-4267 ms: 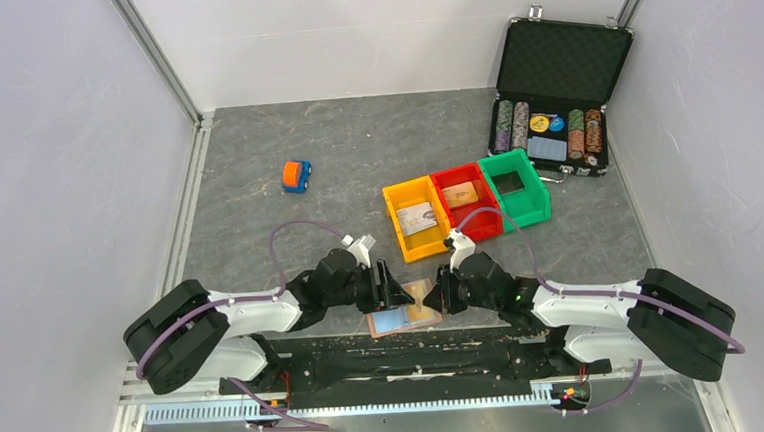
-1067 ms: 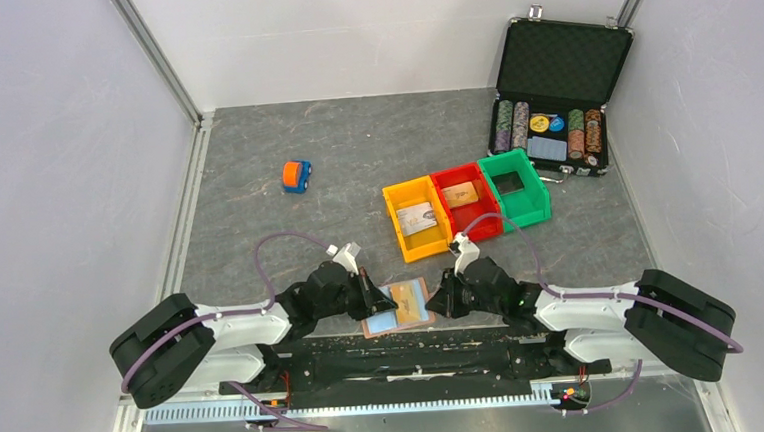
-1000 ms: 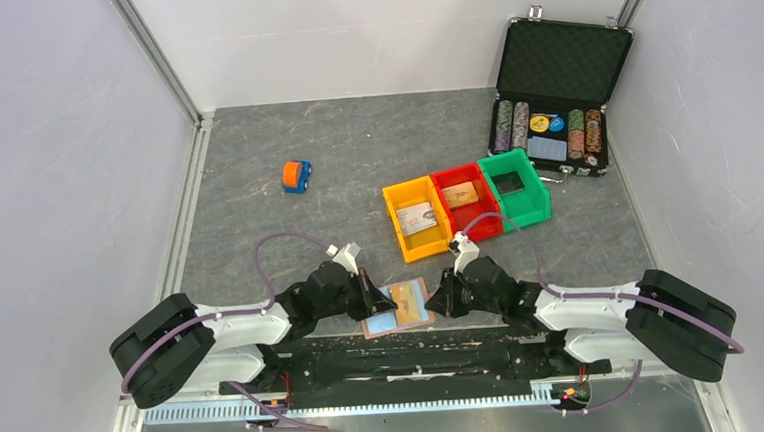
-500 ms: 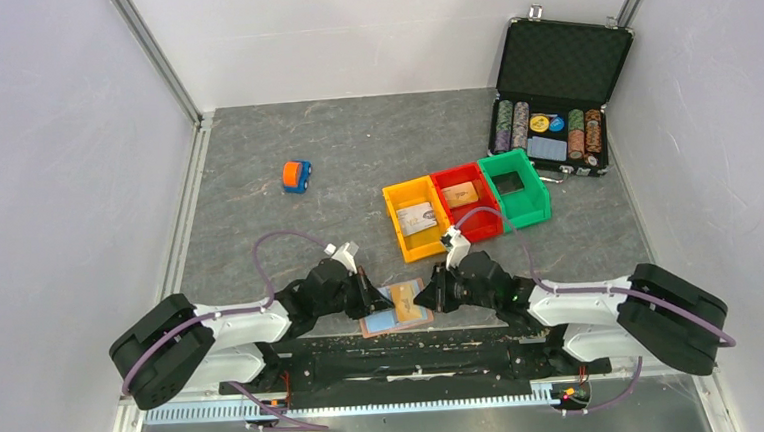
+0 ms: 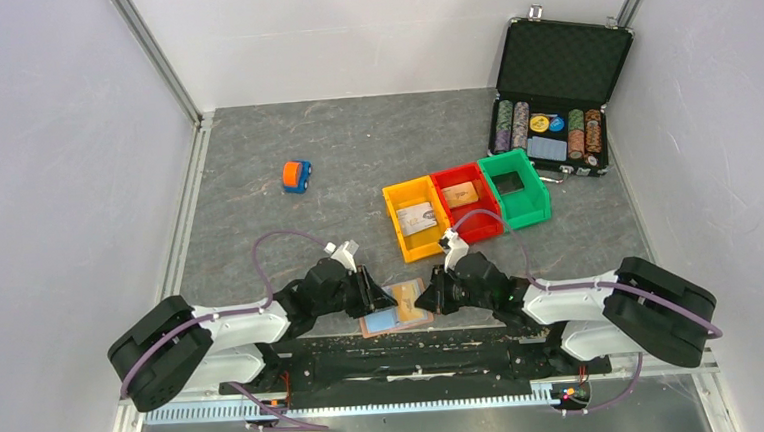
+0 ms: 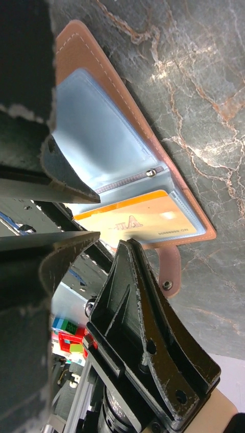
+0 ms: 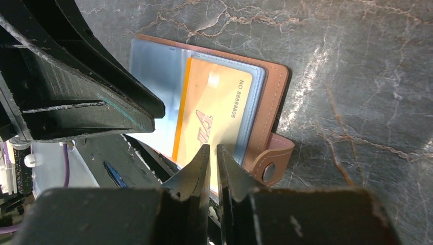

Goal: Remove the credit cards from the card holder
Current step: Remove the credit card from the card holder.

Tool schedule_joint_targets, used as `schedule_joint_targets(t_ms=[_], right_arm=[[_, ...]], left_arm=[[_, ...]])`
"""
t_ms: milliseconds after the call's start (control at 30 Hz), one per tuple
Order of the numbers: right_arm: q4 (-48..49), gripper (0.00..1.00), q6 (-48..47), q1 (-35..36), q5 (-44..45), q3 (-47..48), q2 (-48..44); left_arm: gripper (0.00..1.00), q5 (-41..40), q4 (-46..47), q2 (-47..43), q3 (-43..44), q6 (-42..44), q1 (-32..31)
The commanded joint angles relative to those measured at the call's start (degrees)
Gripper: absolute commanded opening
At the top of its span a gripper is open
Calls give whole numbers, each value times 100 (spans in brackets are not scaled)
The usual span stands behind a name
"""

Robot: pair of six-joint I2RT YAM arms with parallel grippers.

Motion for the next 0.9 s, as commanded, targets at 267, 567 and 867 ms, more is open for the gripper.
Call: schedule_joint_targets(t_ms=[267, 567, 867], right_arm=[[-204, 14, -83, 19, 298, 314, -306], [-410, 15, -205, 19, 509, 320, -124], [-235, 15, -112, 18, 351, 214, 98]], left_arm=[[42, -41, 287, 335, 102, 220, 23], [42, 46, 574, 516, 85, 211, 17], [41, 189, 1061, 744, 19, 158, 16]])
